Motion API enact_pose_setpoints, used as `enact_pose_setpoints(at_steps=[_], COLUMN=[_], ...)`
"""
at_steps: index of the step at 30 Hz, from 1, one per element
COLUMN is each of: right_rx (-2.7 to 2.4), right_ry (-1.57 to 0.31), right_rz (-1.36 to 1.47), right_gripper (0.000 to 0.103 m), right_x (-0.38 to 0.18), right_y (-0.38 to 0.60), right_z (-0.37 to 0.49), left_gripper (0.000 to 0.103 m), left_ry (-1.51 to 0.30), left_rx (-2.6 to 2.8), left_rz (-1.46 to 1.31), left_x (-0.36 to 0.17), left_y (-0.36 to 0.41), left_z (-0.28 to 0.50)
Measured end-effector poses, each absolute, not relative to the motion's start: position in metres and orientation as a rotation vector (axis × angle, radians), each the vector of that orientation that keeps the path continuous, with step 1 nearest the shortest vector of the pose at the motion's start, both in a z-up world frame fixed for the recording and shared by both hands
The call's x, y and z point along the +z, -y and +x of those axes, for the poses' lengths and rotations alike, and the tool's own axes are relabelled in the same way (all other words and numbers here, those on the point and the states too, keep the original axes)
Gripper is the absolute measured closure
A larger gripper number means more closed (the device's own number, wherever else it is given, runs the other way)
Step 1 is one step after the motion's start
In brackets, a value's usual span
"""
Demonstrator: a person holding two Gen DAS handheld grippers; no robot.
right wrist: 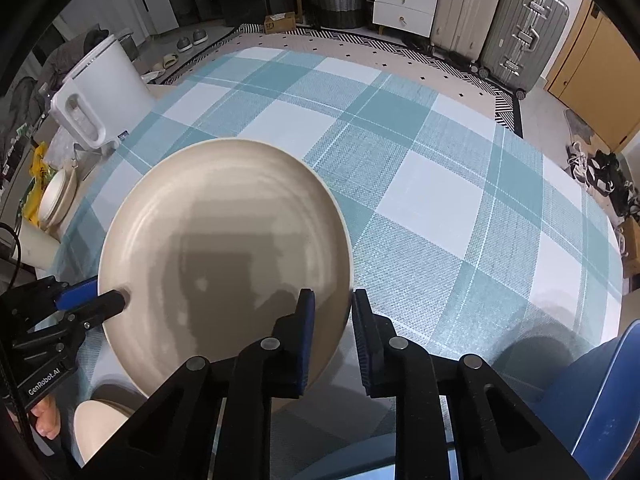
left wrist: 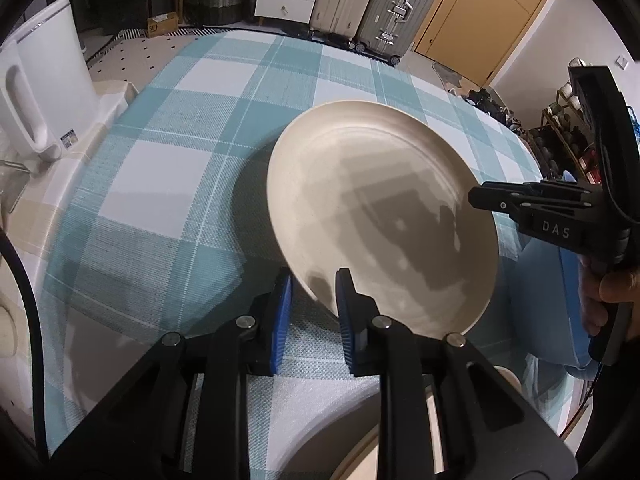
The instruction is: Organize plates and bowls
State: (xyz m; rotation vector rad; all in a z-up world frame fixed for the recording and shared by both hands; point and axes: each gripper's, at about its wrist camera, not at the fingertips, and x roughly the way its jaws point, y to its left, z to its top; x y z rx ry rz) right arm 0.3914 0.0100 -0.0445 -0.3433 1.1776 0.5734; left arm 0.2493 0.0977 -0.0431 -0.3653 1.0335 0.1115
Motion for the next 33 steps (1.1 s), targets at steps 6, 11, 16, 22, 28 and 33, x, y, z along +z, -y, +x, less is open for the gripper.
enact_pose_setpoints(at_steps=[6,11,16,22,28,33], right_rx=[0.598,0.609,0.616,0.618,0.623,0.623], right_ry=[-1.135,-1.1,-1.075,-1.042,-0.997,-0.971], right_rz=[-0.339,-0.335,-0.334,-0.335,-0.323,-0.321], right_gripper=[0.083,0.083,0.083,0.083,0.083,0.083], right_x=[-0.029,-0.014,-0.001,0.017,0.036,0.045], right_y=[-0.011,-0.013,-0.014,-0.013,-0.01,-0.005], right_z=[0.381,0.371,0.357,0.338,0.316,0.297], left_gripper=[0.084,0.084,0.084,0.084,0.084,0.084], left_ry=[-0.999,-0.971,-0.944,-0.914,-0.886,-0.873], left_rx=[0.127,0.139,0.143,0.146,0.151,0.148], left_rz=[-0.359,-0.35,-0.349,-0.332,-0.33,-0.332], left_x=[-0.026,-0.011,0.004,0.022,0.038,0.044], left_y=[-0.102,-0.103,-0.104,-0.099,-0.093,-0.087], left_z=[0.239,0.227,0.21,0.19,0.164,0.145])
